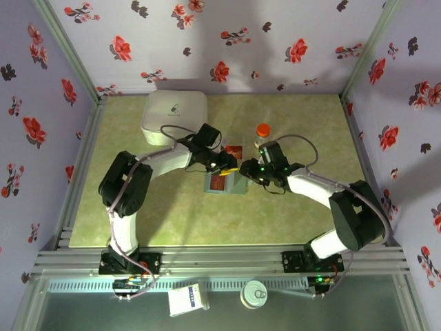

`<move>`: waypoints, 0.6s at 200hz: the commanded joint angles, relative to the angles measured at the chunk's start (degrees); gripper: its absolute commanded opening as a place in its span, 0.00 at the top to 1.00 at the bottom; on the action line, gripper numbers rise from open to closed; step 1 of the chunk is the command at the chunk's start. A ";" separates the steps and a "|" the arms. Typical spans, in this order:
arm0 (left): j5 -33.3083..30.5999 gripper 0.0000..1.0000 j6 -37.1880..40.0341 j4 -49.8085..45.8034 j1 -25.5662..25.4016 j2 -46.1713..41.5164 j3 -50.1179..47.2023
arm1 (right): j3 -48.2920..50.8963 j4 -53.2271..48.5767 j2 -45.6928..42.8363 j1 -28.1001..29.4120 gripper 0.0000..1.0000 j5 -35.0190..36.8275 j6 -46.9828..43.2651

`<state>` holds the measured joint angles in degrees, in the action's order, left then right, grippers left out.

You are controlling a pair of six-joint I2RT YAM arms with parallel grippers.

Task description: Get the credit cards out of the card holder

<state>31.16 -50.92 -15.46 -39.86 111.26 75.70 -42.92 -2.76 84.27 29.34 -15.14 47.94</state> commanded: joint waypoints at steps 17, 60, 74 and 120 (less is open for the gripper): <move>1.54 0.64 -0.57 -1.86 -2.13 4.31 3.15 | -0.37 -6.50 -2.96 -0.86 0.60 5.03 -2.34; 1.98 0.60 -0.53 -1.12 -2.64 5.07 4.22 | 0.07 -7.17 -4.33 -0.91 0.59 4.87 -2.15; 1.80 0.60 0.01 -1.23 -2.38 4.06 4.11 | 0.01 -7.10 -4.43 -0.87 0.59 4.61 -1.99; -1.44 0.61 2.25 -2.71 0.33 -0.42 0.31 | -0.31 -3.51 -1.88 -0.56 0.64 1.49 -0.23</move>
<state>31.20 -50.61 -15.97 -41.43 115.31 78.02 -42.92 -8.69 81.12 28.75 -11.99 46.96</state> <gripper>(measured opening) 0.390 0.370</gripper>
